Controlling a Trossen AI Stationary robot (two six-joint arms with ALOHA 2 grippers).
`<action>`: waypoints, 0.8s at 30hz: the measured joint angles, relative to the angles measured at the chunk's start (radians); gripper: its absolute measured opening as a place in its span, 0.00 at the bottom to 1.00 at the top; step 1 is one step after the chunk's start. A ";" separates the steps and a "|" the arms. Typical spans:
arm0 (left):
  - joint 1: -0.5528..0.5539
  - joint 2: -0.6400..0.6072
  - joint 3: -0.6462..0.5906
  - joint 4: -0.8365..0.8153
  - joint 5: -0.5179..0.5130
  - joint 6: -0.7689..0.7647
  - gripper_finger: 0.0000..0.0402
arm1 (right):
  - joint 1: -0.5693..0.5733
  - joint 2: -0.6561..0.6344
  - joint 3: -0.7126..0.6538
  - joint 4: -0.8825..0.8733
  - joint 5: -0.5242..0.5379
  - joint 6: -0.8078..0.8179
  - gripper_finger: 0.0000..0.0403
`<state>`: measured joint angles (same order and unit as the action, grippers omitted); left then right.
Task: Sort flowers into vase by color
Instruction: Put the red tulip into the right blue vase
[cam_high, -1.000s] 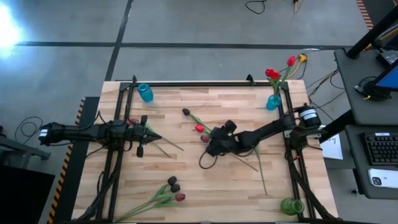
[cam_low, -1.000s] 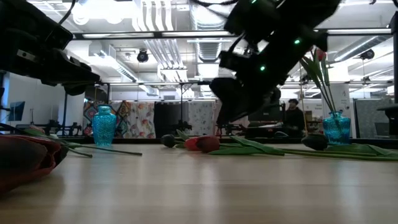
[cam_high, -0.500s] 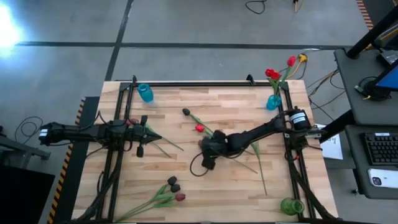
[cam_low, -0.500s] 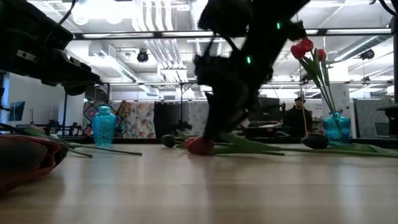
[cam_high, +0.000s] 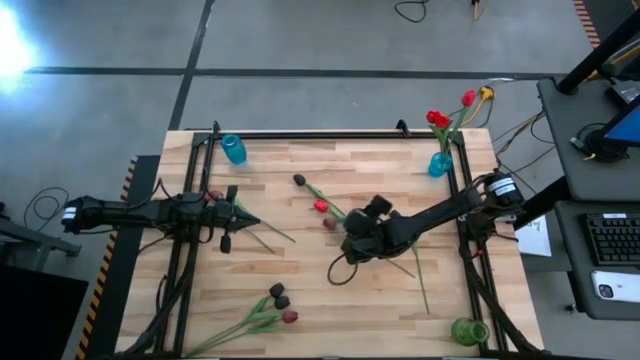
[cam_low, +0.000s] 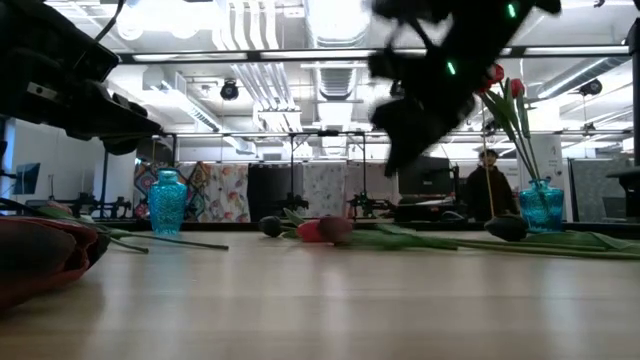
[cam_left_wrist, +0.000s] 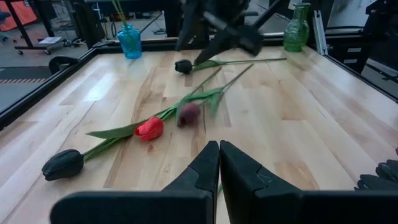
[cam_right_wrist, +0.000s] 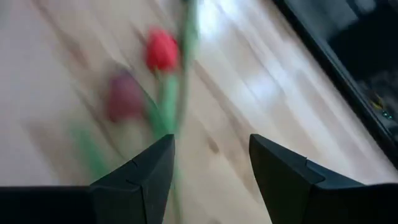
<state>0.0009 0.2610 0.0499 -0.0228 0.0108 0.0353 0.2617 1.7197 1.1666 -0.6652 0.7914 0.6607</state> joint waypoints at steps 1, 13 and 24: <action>0.000 0.000 0.000 0.000 0.000 0.000 0.00 | -0.007 0.001 -0.024 -0.005 -0.009 0.019 0.50; 0.000 0.001 0.000 0.000 0.000 0.000 0.00 | -0.003 -0.008 -0.109 0.402 -0.611 -0.061 0.50; 0.000 0.006 0.000 0.000 0.000 0.000 0.00 | 0.006 -0.050 -0.001 0.065 -0.104 -0.119 0.50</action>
<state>0.0008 0.2668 0.0502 -0.0227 0.0109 0.0353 0.2676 1.6701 1.1658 -0.5997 0.6870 0.5417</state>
